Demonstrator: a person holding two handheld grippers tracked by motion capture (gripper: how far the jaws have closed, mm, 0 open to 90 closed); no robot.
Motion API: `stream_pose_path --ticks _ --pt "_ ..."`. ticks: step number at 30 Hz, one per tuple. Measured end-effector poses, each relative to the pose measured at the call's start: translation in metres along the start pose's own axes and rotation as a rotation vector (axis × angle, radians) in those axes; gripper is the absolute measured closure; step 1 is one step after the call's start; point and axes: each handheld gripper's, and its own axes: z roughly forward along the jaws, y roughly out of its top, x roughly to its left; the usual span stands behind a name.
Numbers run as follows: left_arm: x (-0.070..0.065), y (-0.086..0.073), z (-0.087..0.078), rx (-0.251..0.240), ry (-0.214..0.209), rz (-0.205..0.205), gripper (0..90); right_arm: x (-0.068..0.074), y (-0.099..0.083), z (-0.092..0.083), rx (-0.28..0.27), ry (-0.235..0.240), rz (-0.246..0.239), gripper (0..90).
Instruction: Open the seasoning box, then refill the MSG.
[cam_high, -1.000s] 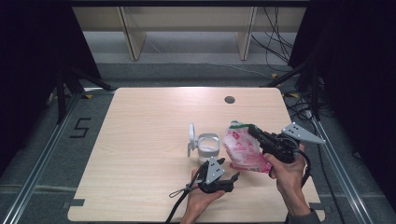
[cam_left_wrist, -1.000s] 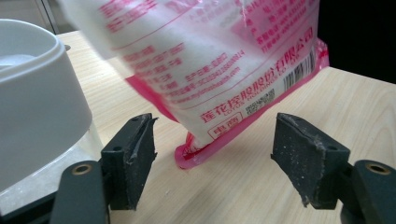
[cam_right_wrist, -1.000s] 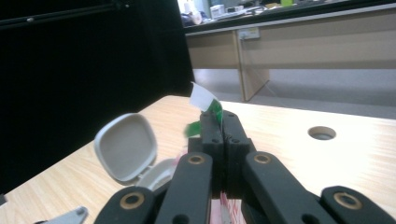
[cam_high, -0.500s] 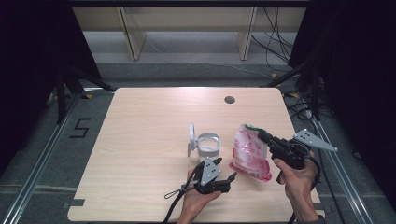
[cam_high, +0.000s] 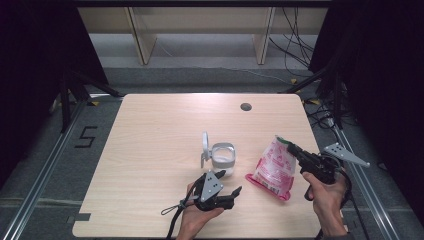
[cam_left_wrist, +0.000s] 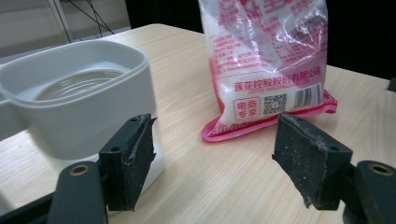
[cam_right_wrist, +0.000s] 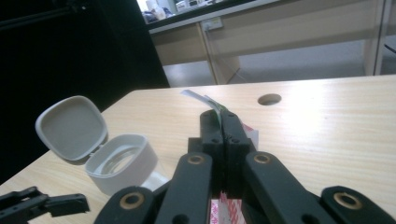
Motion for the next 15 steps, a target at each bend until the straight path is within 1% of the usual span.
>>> stream_pose_path --ticks 1,2,3,4,5,6,7,8,9,10,11,12,13,15 --pt "0.002 0.0 -0.001 0.0 0.0 0.0 28.0 -0.003 -0.001 0.0 -0.002 -0.008 -0.022 90.0" --pt "0.003 -0.001 -0.003 0.007 0.004 0.004 27.7 -0.005 -0.002 0.0 -0.002 -0.011 -0.024 90.0" --pt "0.004 -0.001 -0.004 0.016 0.01 -0.002 26.8 -0.006 -0.003 -0.001 0.003 -0.016 -0.005 90.0" --pt "0.005 -0.002 -0.005 0.019 0.016 -0.012 25.6 -0.008 -0.004 0.0 0.002 -0.016 -0.015 90.0" --pt "0.006 -0.004 -0.006 0.009 0.015 -0.008 25.5 -0.009 -0.005 0.0 0.001 -0.022 -0.011 90.0" --pt "0.007 -0.004 -0.008 0.022 0.018 -0.008 25.5 -0.011 -0.005 -0.001 0.008 -0.027 -0.014 90.0" --pt "0.007 -0.005 -0.009 0.022 0.017 -0.021 25.5 -0.013 -0.006 -0.002 0.01 -0.034 -0.025 90.0" --pt "0.01 -0.005 -0.01 0.013 0.008 -0.005 25.5 -0.012 -0.007 -0.002 0.012 -0.034 0.015 90.0" --pt "0.009 -0.005 -0.012 0.02 0.019 -0.027 25.5 -0.014 -0.008 -0.002 0.011 -0.041 -0.003 90.0" --pt "0.011 -0.006 -0.013 0.016 0.016 -0.028 25.5 -0.013 -0.008 -0.003 0.018 -0.041 0.026 90.0" --pt "0.012 -0.005 -0.016 0.021 0.026 -0.013 25.4 -0.017 -0.009 -0.003 0.021 -0.051 -0.003 90.0" --pt "0.013 -0.005 -0.018 0.022 0.03 -0.013 25.3 -0.017 -0.01 -0.003 0.019 -0.061 0.013 90.0" --pt "0.014 -0.006 -0.018 0.007 0.028 -0.035 25.2 -0.019 -0.011 -0.004 0.018 -0.062 0.015 90.0" --pt "0.016 -0.006 -0.021 0.017 0.041 -0.031 25.2 -0.023 -0.013 -0.005 0.015 -0.063 0.008 90.0"
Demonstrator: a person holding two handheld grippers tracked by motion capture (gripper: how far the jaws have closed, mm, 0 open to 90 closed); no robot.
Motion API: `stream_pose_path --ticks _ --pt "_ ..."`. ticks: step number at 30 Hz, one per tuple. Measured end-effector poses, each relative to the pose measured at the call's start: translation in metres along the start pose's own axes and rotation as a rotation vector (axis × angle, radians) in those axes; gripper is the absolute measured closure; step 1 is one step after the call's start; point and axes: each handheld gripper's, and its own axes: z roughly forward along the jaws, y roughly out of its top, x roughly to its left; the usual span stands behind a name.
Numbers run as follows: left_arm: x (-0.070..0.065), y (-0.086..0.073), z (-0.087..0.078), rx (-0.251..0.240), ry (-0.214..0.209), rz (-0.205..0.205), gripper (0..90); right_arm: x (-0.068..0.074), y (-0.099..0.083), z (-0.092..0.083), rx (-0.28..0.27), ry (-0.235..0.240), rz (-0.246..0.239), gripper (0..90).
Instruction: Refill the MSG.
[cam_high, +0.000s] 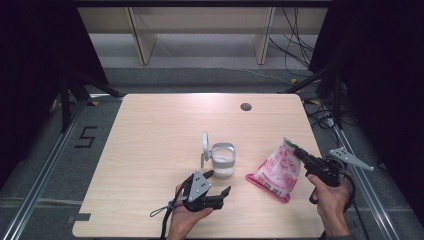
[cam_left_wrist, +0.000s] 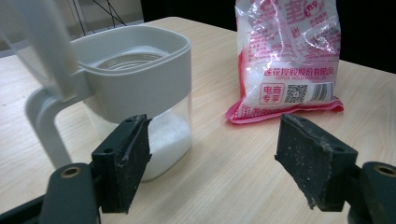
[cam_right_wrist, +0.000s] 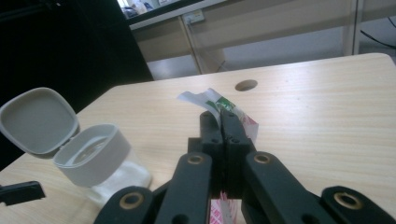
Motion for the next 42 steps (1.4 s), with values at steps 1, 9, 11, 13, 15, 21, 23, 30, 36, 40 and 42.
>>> stream_pose_path --ticks 1,9,11,13,15,21,23,30,36,40,42 --pt "0.001 0.0 0.0 -0.004 -0.004 -0.001 25.1 -0.001 -0.001 0.0 0.004 -0.003 0.01 90.0" --pt "0.008 -0.002 -0.004 -0.009 0.015 -0.018 25.0 -0.008 -0.004 0.001 0.01 -0.029 0.004 90.0" --pt "0.013 -0.001 -0.007 0.005 0.02 0.014 24.9 -0.007 -0.004 0.0 0.02 -0.04 0.044 90.0" --pt "0.013 -0.001 -0.008 -0.001 0.026 -0.019 24.7 -0.012 -0.005 0.001 0.019 -0.055 -0.007 90.0" --pt "0.016 -0.002 -0.01 -0.003 0.028 -0.017 24.1 -0.015 -0.007 0.001 0.014 -0.054 -0.008 90.0" --pt "0.026 -0.001 -0.016 -0.004 0.052 -0.021 24.1 -0.021 -0.011 0.003 0.039 -0.103 0.007 90.0" --pt "0.028 0.001 -0.017 -0.002 0.055 -0.012 24.1 -0.024 -0.011 0.003 0.048 -0.122 -0.01 90.0" --pt "0.034 0.003 -0.017 -0.007 0.056 -0.046 24.9 -0.033 -0.017 0.001 0.067 -0.145 -0.015 89.8" --pt "0.04 0.004 -0.02 0.002 0.07 -0.06 25.9 -0.034 -0.02 0.002 0.077 -0.155 -0.022 87.9" --pt "0.045 0.007 -0.022 0.0 0.077 -0.067 27.0 -0.034 -0.022 0.0 0.083 -0.165 -0.024 83.5" --pt "0.047 0.008 -0.021 0.002 0.085 -0.07 27.3 -0.034 -0.023 0.0 0.089 -0.174 -0.016 81.0"
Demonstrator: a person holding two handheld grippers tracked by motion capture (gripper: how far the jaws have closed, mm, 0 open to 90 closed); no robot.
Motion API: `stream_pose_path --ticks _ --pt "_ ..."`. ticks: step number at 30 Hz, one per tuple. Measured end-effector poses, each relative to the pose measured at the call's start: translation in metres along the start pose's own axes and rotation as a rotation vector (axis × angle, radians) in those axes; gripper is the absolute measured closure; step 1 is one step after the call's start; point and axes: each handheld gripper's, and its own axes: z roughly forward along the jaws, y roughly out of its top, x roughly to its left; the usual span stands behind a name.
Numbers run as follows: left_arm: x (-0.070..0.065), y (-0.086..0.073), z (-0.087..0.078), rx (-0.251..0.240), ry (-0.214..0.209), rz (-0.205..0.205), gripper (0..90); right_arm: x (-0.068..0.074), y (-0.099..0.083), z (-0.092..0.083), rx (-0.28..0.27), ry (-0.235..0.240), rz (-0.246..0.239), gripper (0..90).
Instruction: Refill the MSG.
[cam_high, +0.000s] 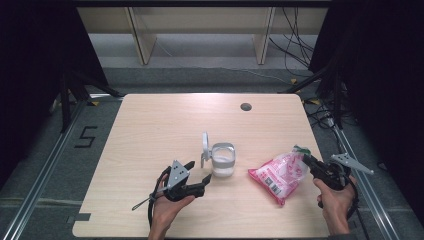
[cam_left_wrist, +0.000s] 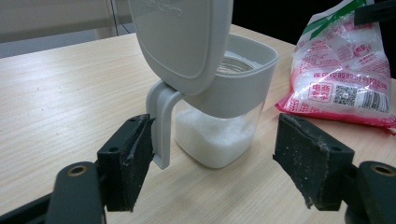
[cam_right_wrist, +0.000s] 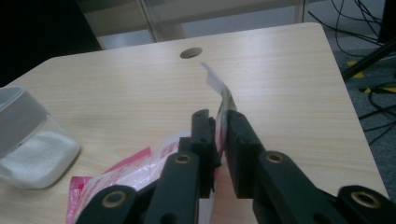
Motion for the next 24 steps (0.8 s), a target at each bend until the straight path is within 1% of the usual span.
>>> stream_pose_path --ticks 1,2,3,4,5,6,7,8,9,11,12,13,14,15,16,17,18,19,20,21,22,23,24 --pt "0.001 0.001 0.001 -0.008 -0.006 -0.002 27.4 -0.001 -0.002 0.001 -0.013 0.001 0.018 80.1" --pt "0.002 0.002 0.001 -0.002 0.0 -0.002 27.8 -0.001 -0.002 -0.001 0.004 -0.012 0.025 79.2" --pt "0.004 0.003 0.001 -0.002 -0.001 0.016 28.0 -0.004 -0.003 0.001 -0.02 0.008 0.007 77.5" --pt "0.005 0.003 0.001 -0.001 -0.003 0.02 28.2 -0.004 -0.004 -0.002 -0.002 -0.011 0.011 75.6" --pt "0.005 0.004 0.001 -0.001 0.002 0.006 28.7 -0.003 -0.004 -0.003 0.003 -0.024 0.03 73.1" --pt "0.006 0.005 0.001 -0.003 0.001 0.016 29.4 -0.005 -0.004 -0.003 -0.001 -0.028 0.019 70.6" --pt "0.006 0.005 0.0 0.002 0.008 0.014 30.3 -0.004 -0.005 -0.004 -0.001 -0.043 0.04 69.2" --pt "0.008 0.006 0.0 0.003 0.01 0.027 30.4 -0.006 -0.005 -0.004 -0.007 -0.041 0.021 68.4" --pt "0.008 0.007 0.0 0.001 0.011 0.017 30.7 -0.007 -0.005 -0.006 -0.008 -0.042 0.008 66.9" --pt "0.009 0.008 0.001 0.001 0.014 0.024 32.7 -0.006 -0.007 -0.007 -0.018 -0.048 0.04 64.9" --pt "0.009 0.009 0.001 0.002 0.014 0.027 32.8 -0.007 -0.006 -0.008 -0.011 -0.056 0.03 63.2" --pt "0.01 0.01 0.001 0.003 0.012 0.028 33.2 -0.006 -0.007 -0.009 -0.017 -0.061 0.049 61.8" --pt "0.01 0.01 0.002 0.002 0.01 0.031 34.5 -0.007 -0.006 -0.01 -0.011 -0.063 0.047 60.5" --pt "0.011 0.011 0.002 0.007 0.01 0.035 35.5 -0.006 -0.007 -0.011 -0.017 -0.056 0.073 60.2" --pt "0.011 0.011 0.002 0.013 0.012 0.044 35.9 -0.007 -0.006 -0.012 -0.012 -0.06 0.053 59.5" --pt "0.01 0.012 0.002 0.012 0.008 0.05 38.5 -0.007 -0.006 -0.013 -0.015 -0.059 0.056 58.0" --pt "0.011 0.012 0.001 0.004 -0.004 0.061 41.8 -0.005 -0.007 -0.014 -0.02 -0.058 0.086 56.4" --pt "0.011 0.012 0.0 -0.002 -0.009 0.059 42.8 -0.002 -0.007 -0.014 -0.007 -0.075 0.139 54.8" --pt "0.011 0.012 0.0 -0.01 -0.017 0.065 44.3 0.0 -0.007 -0.014 -0.011 -0.059 0.155 53.7" --pt "0.011 0.013 -0.001 -0.008 -0.014 0.075 47.4 0.0 -0.007 -0.015 -0.022 -0.06 0.167 52.7" --pt "0.012 0.013 -0.002 -0.009 -0.013 0.08 48.9 -0.001 -0.007 -0.015 -0.034 -0.059 0.16 51.9" --pt "0.012 0.013 -0.002 -0.01 -0.01 0.076 51.2 -0.001 -0.007 -0.016 -0.016 -0.067 0.164 51.4" --pt "0.013 0.014 -0.002 -0.009 -0.013 0.091 53.0 -0.002 -0.007 -0.016 -0.031 -0.079 0.151 51.2"
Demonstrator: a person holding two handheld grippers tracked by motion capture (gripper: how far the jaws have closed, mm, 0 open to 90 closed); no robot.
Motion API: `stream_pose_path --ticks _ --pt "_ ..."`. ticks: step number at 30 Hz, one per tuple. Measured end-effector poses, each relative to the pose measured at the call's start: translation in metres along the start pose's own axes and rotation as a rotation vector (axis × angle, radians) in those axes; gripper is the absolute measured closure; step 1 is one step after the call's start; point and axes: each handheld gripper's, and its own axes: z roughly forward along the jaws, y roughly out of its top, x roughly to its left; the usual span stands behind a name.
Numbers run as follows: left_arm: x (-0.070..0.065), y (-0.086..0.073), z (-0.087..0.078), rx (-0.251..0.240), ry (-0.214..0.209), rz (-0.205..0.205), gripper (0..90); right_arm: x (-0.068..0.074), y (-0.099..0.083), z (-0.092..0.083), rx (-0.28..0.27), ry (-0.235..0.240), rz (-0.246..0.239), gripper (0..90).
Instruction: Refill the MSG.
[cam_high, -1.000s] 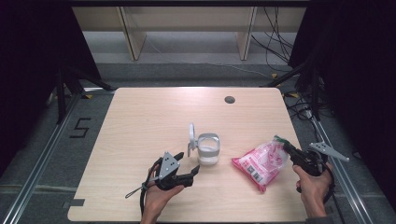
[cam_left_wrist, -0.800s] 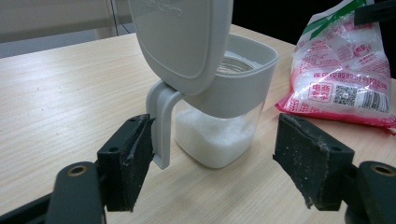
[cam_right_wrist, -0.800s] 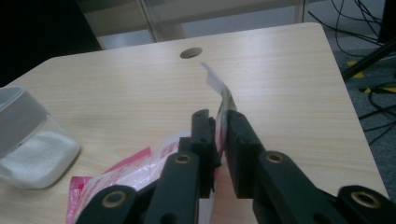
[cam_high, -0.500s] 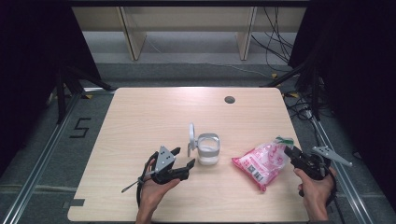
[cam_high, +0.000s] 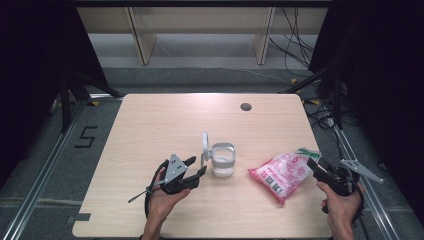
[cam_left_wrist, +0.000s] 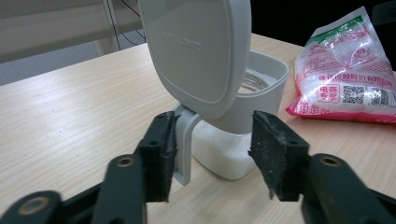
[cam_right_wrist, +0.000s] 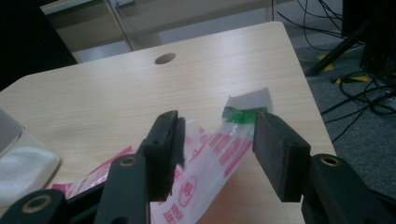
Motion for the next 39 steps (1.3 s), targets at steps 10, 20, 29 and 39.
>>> stream_pose_path --ticks 10,20,29,39 --pt "0.003 0.003 0.002 -0.012 -0.016 0.043 72.7 0.004 0.0 -0.007 -0.026 -0.014 0.026 48.6" --pt "0.008 0.01 0.002 -0.022 0.015 0.102 83.2 0.019 -0.002 -0.01 -0.036 0.016 -0.031 48.2" --pt "0.011 0.017 0.002 -0.018 0.027 0.109 88.9 0.034 -0.008 -0.009 -0.022 0.046 -0.173 47.7" --pt "0.017 0.028 0.009 -0.003 0.031 0.122 89.3 0.058 -0.021 -0.008 0.003 0.111 -0.254 45.9"
